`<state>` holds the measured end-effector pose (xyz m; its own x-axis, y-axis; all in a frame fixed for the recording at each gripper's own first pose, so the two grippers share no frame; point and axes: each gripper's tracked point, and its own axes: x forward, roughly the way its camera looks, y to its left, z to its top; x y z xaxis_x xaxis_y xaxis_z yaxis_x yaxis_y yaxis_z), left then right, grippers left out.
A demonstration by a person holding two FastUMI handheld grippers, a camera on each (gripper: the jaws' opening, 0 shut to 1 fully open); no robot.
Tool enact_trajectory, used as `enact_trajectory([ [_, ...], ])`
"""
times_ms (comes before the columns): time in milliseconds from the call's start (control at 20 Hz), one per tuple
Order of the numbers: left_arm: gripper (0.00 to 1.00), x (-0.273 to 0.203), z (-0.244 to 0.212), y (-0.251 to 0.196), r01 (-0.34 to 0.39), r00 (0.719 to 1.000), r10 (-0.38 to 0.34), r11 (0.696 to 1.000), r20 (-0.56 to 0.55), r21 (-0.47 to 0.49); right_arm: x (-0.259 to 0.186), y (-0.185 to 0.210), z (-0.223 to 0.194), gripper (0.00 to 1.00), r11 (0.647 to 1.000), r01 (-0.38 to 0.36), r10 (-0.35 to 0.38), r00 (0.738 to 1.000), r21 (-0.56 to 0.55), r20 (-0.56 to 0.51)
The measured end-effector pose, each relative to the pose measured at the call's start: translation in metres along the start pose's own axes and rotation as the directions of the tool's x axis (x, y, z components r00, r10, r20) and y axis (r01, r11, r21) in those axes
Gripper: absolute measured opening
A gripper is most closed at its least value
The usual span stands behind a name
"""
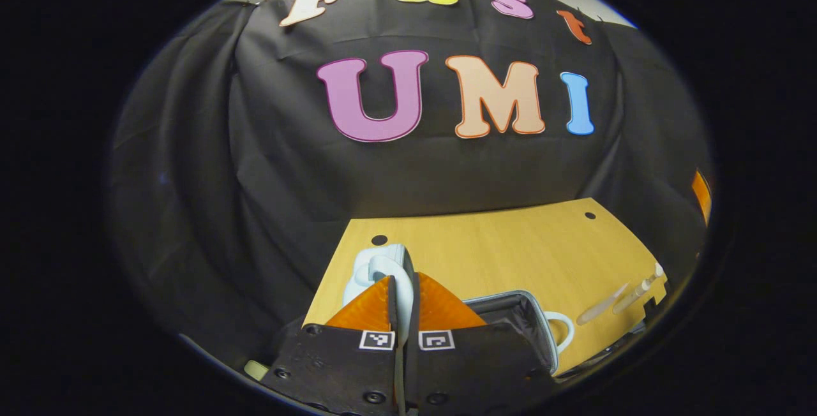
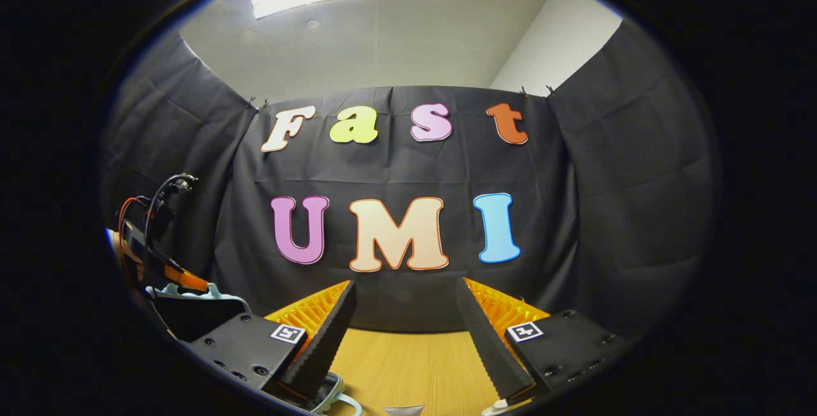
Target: First open the suitcase, pack the skin care products into it, and then close the suitcase.
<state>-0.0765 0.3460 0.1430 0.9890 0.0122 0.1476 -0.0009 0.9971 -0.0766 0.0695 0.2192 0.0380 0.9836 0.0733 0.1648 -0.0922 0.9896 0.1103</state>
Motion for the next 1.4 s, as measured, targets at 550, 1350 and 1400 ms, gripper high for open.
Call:
enact_trajectory([
  [550, 0.0, 0.019, -0.047, 0.119, -0.109, 0.994, 0.11, 0.988, 0.004, -0.11, 0.012, 0.024, 0.004, 0.98, 0.999, 0.013, -0.012, 1.0, -0.05, 0.022],
  [1350, 0.0, 0.08, -0.248, 0.186, -0.245, 0.947, 0.13, 0.885, -0.293, -0.396, 0.006, 0.02, -0.022, 0.98, 0.991, 0.021, -0.033, 0.995, -0.133, -0.093],
  [1400, 0.0, 0.08, -0.251, 0.192, -0.262, 0.944, 0.156, 0.89, -0.292, -0.373, 0.004, 0.017, -0.022, 0.98, 0.99, 0.026, -0.04, 0.994, -0.139, -0.097],
])
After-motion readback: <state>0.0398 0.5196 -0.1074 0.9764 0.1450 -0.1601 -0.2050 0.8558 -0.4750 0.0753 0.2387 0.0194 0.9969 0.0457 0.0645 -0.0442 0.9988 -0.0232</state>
